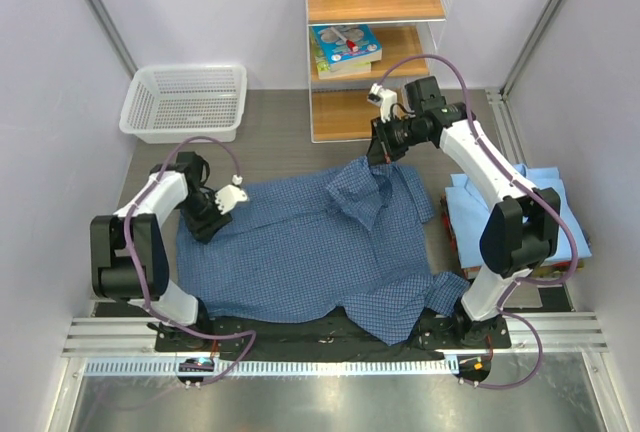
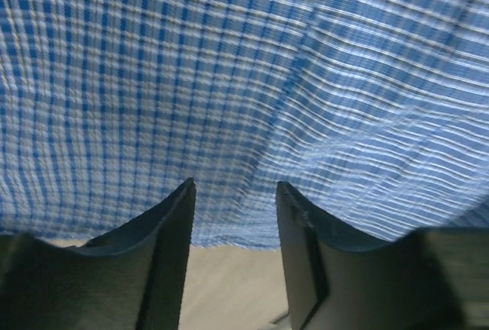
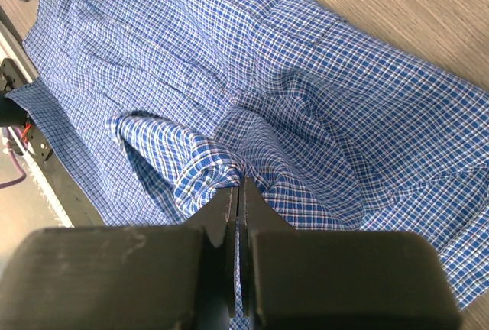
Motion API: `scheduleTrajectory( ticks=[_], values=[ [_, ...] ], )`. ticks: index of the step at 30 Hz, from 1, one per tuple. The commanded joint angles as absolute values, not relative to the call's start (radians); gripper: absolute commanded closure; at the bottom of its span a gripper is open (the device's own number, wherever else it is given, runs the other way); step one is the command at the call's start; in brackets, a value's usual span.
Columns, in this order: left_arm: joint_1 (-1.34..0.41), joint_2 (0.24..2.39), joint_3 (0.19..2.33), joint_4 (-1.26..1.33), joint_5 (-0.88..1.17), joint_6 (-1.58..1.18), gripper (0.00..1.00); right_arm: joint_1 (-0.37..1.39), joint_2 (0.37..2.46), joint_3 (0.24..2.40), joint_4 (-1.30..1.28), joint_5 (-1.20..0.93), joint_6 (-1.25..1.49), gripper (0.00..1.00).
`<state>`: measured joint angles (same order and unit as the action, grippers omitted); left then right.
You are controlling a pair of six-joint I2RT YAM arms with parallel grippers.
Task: Fold and stack the long sleeve shirts
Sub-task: Fold the shirt
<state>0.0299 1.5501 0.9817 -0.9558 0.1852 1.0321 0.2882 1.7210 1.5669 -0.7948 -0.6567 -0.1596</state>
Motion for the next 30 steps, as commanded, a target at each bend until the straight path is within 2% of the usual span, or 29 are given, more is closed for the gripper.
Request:
scheduleTrajectory(
  ticks=[1,4,11,12,13,15,16,24,30],
  values=[
    [0.023,1.597,0.95,-0.851,0.12,1.112,0.56,0.293,1.692,1.637,-0.79,-0.654,-0.158,0.99],
    [0.021,1.614,0.942,-0.854,0.107,1.132,0.65,0.293,1.709,1.686,-0.788,-0.647,-0.156,0.99],
    [0.023,1.615,0.925,-0.859,0.077,1.186,0.68,0.291,1.759,1.799,-0.79,-0.635,-0.158,0.99],
    [0.023,1.615,0.927,-0.858,0.072,1.186,0.72,0.29,1.763,1.812,-0.788,-0.634,-0.16,0.99],
    [0.023,1.615,0.93,-0.85,0.068,1.187,0.82,0.29,1.764,1.819,-0.788,-0.634,-0.16,0.99],
    [0.031,1.615,0.965,-0.854,0.064,1.184,0.91,0.288,1.775,1.848,-0.788,-0.62,-0.167,0.99],
    [0.035,1.614,0.988,-0.859,0.067,1.18,1.0,0.284,1.781,1.864,-0.787,-0.611,-0.169,0.99],
    [0.127,1.738,1.489,-0.968,0.135,1.054,1.0,0.247,1.894,2.124,-0.707,-0.569,-0.146,0.99],
    [0.146,1.809,1.634,-0.971,0.123,1.037,1.0,0.247,1.944,2.253,-0.706,-0.583,-0.137,0.99]
  ],
)
